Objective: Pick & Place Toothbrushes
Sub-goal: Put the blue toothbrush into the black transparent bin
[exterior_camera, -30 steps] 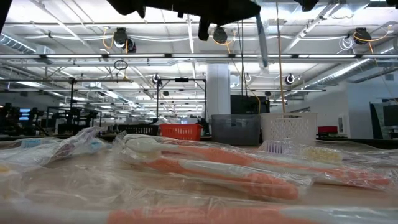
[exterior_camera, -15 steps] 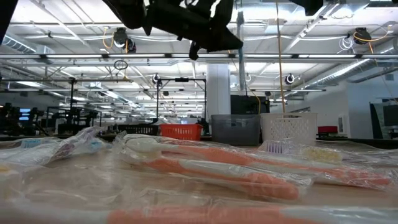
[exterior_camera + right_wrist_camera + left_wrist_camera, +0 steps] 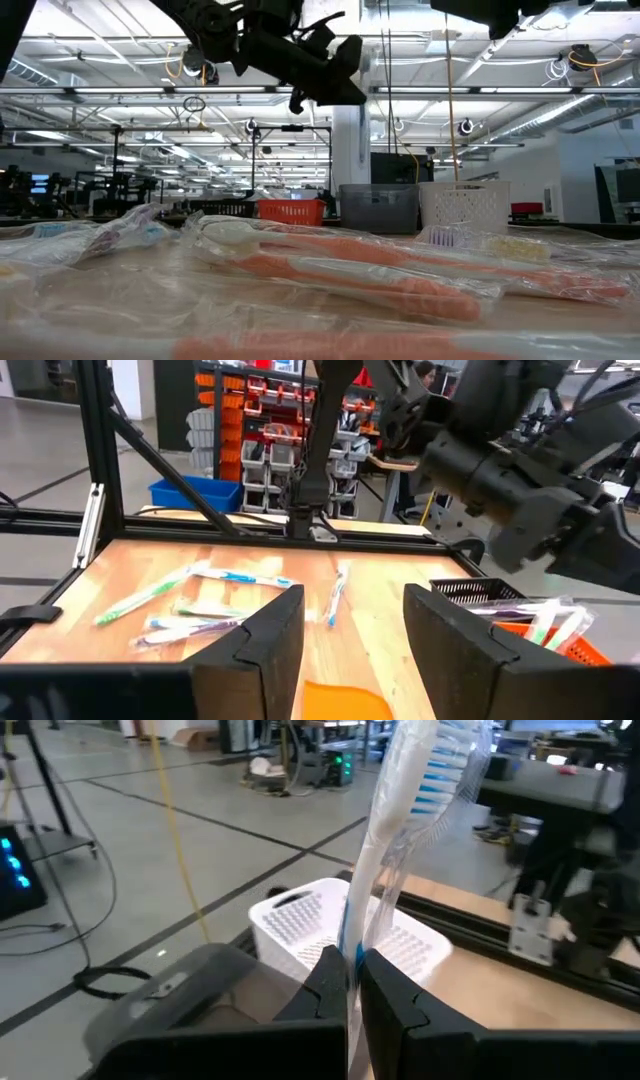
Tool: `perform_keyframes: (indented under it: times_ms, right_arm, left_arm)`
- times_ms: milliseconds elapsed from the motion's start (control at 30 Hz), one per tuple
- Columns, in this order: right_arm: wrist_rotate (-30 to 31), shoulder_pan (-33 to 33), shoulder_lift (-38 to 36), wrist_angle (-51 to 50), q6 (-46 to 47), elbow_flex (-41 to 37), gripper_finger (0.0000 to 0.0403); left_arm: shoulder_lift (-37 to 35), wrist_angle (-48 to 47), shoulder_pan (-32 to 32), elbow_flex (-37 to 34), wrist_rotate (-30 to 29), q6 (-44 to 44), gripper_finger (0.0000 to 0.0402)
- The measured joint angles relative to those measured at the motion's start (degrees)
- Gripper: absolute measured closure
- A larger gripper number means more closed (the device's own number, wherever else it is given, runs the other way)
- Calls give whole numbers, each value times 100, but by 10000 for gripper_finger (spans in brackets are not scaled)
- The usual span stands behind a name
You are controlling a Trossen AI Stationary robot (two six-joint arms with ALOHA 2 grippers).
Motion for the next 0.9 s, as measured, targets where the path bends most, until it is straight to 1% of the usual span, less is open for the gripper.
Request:
perform_keyframes:
  times_ms: [300,467,533,700,800,900]
  right_arm:
    - [0,0,22,19,0,0,243]
    - [1,-13,22,62,-4,0,245]
    - [2,-12,22,94,-4,0,244]
    - [2,-11,22,90,-2,0,245]
    - [1,-11,22,84,-7,-2,247]
    - [0,-26,22,82,-4,-2,247]
  left_arm:
    - [86,246,394,0,-11,-227,401]
    - [428,138,485,245,-11,-242,401]
    - [570,-117,531,489,-12,-246,401]
    - [890,-1509,687,1315,-13,-321,401]
    - [1131,-2174,743,1728,75,-404,401]
    - [1328,-2226,746,1962,88,-488,401]
